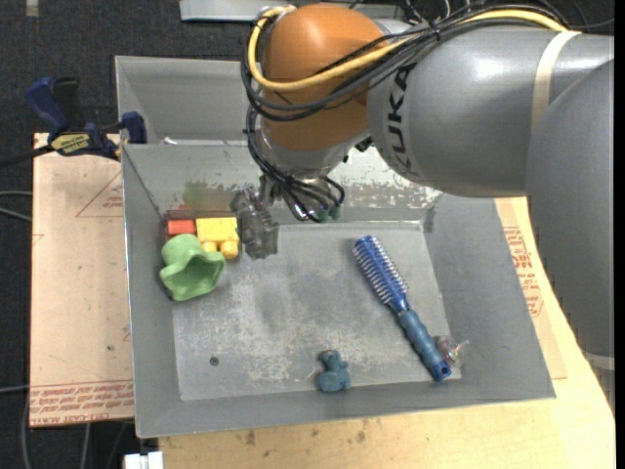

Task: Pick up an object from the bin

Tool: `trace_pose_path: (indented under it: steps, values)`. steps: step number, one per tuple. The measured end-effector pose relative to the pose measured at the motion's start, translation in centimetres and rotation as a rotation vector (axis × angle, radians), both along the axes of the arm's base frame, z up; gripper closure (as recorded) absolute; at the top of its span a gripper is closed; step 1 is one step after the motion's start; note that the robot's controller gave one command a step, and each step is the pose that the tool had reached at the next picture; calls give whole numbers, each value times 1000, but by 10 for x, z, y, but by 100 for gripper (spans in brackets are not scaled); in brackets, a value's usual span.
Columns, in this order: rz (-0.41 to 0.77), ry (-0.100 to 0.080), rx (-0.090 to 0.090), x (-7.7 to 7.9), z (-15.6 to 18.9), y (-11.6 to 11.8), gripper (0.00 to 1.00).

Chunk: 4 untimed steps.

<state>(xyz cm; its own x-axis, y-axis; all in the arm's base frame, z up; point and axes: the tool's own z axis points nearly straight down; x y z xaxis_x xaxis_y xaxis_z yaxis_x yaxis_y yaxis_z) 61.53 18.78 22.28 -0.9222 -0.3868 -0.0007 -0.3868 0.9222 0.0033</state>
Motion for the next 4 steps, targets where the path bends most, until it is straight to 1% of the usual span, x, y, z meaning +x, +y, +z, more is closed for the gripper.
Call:
trace_pose_path:
  steps: [1,2,3,4]
  values:
    - [-201,3,-2,-7,-53,34,100]
    - [-388,3,-3,-57,-74,52,100]
    - [-389,1,-3,-56,-73,51,0]
    - [-373,-1,-2,-5,-146,62,0]
